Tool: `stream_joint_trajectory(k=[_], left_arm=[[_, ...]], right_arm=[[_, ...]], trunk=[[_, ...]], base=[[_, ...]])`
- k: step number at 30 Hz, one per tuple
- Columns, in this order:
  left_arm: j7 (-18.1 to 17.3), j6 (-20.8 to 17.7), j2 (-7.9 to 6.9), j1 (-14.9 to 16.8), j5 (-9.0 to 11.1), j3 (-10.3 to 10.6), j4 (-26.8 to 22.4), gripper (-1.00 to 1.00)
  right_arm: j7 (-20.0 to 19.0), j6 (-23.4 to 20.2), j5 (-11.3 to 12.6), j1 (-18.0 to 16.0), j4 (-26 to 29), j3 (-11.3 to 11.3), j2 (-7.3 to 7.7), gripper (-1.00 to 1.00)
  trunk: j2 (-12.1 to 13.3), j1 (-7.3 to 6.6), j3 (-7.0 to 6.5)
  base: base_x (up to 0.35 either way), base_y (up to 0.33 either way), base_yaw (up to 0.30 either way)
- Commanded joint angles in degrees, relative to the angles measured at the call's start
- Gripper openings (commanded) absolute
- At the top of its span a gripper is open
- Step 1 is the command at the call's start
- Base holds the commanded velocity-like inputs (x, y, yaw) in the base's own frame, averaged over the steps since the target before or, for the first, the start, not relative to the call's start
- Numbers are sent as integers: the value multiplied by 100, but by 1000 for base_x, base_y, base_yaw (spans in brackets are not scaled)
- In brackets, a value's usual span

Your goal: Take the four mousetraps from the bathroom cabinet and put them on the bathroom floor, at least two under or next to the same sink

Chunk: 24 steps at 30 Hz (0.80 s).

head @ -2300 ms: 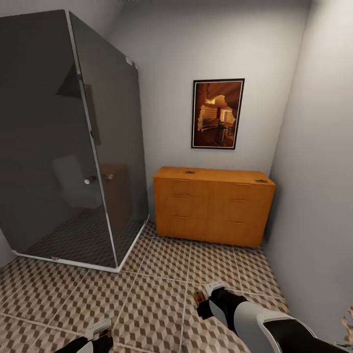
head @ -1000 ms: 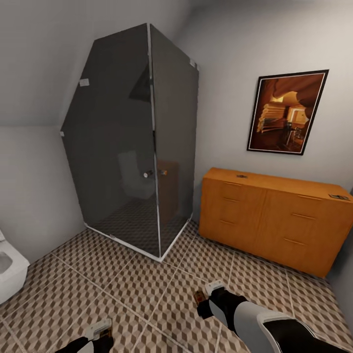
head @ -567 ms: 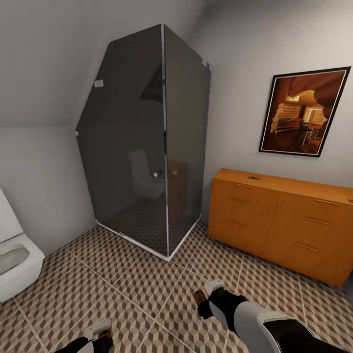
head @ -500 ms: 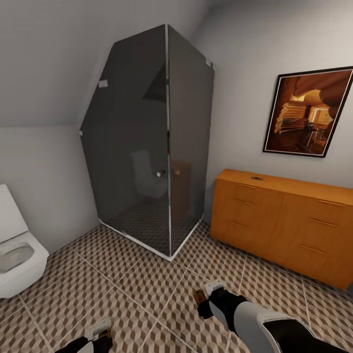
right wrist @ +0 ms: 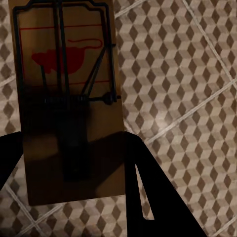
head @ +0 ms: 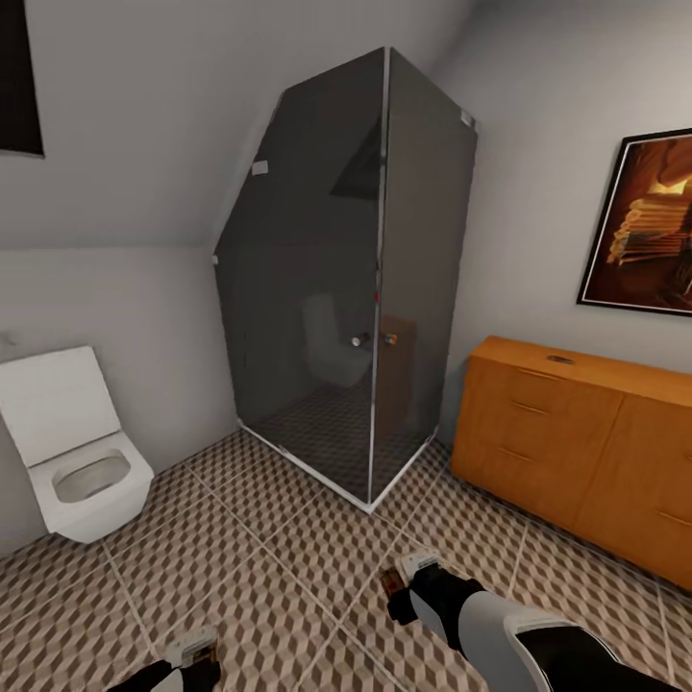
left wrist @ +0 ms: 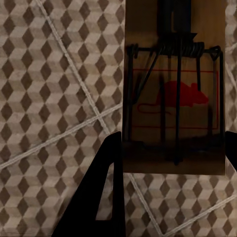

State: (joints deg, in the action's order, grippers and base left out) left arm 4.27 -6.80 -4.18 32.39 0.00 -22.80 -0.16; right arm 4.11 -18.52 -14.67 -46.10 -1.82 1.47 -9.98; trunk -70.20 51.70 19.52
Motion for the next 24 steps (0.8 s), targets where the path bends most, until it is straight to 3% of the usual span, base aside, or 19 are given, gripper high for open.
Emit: stream_joint_trajectory(k=[1,24], left_arm=[[20,-23,-1,4,-9,-23,-2,-100],[21,-23,5,4,0,-23,-2,-100]], right_arm=[[28,-10,-10,-8,-11,11,-2,-100],[46,-20,-10,-7,-11,11,-2,-100]], trunk=[[-5,0,7],[-5,0,7]], base=[[0,0,297],[0,0,297]])
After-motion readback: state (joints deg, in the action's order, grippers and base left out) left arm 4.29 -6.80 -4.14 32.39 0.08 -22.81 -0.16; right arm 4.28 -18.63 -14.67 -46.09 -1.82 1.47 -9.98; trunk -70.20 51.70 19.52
